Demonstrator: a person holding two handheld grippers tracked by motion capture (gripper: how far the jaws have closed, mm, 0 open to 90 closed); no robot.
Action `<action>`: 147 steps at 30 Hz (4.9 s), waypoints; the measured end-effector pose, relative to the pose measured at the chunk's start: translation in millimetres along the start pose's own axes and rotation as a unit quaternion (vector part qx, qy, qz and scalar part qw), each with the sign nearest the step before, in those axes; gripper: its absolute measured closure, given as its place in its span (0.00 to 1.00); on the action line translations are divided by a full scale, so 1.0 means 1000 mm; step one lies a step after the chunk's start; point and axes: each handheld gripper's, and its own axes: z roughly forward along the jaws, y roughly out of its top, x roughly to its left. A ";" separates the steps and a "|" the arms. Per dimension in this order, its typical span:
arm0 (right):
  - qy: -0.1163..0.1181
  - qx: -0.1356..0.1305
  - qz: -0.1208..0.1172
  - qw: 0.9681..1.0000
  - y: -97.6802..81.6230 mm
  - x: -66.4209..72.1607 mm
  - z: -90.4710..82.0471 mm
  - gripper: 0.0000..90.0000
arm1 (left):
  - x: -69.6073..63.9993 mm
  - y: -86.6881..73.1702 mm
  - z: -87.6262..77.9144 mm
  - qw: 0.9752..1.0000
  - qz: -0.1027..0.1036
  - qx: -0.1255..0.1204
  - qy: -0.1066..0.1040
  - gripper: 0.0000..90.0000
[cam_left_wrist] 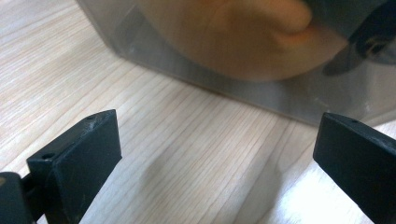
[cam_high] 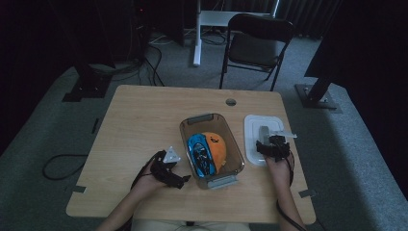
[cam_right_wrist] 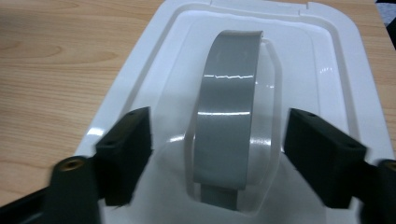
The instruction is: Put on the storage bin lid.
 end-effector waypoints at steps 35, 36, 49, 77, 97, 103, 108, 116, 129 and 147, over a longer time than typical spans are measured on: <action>0.023 -0.017 0.032 0.999 -0.002 -0.003 -0.014 0.75 | 0.020 -0.036 -0.025 0.999 -0.020 0.009 0.040 0.02; 0.023 -0.020 0.030 0.999 -0.001 -0.003 -0.017 0.75 | 0.020 -0.037 -0.025 0.999 -0.020 0.010 0.041 0.02; 0.056 -0.079 0.026 0.995 0.023 0.011 -0.081 0.75 | 0.021 -0.043 -0.018 0.999 -0.016 0.025 0.042 0.02; 0.166 -0.102 -0.068 0.978 0.049 0.114 -0.134 0.75 | 0.021 -0.046 -0.016 0.999 -0.023 0.009 0.035 0.02; 0.213 -0.066 -0.105 0.969 0.042 0.169 -0.123 0.75 | 0.020 -0.046 -0.016 0.999 -0.027 0.008 0.037 0.02; 0.211 -0.053 -0.109 0.970 0.040 0.176 -0.124 0.75 | 0.019 -0.046 -0.016 0.999 -0.025 0.008 0.037 0.02; 0.211 -0.041 -0.110 0.970 0.038 0.183 -0.120 0.75 | 0.019 -0.045 -0.015 0.999 -0.025 0.008 0.036 0.02; 0.208 -0.043 -0.114 0.971 0.034 0.187 -0.118 0.73 | 0.017 -0.044 -0.014 0.999 -0.023 0.009 0.034 0.02; 0.212 -0.093 -0.080 0.969 0.040 0.151 -0.126 0.29 | 0.016 -0.041 -0.011 0.999 -0.027 0.008 0.035 0.02; 0.092 -0.133 -0.082 0.983 0.035 0.075 -0.101 0.15 | 0.020 -0.030 -0.008 0.999 -0.026 0.004 0.041 0.02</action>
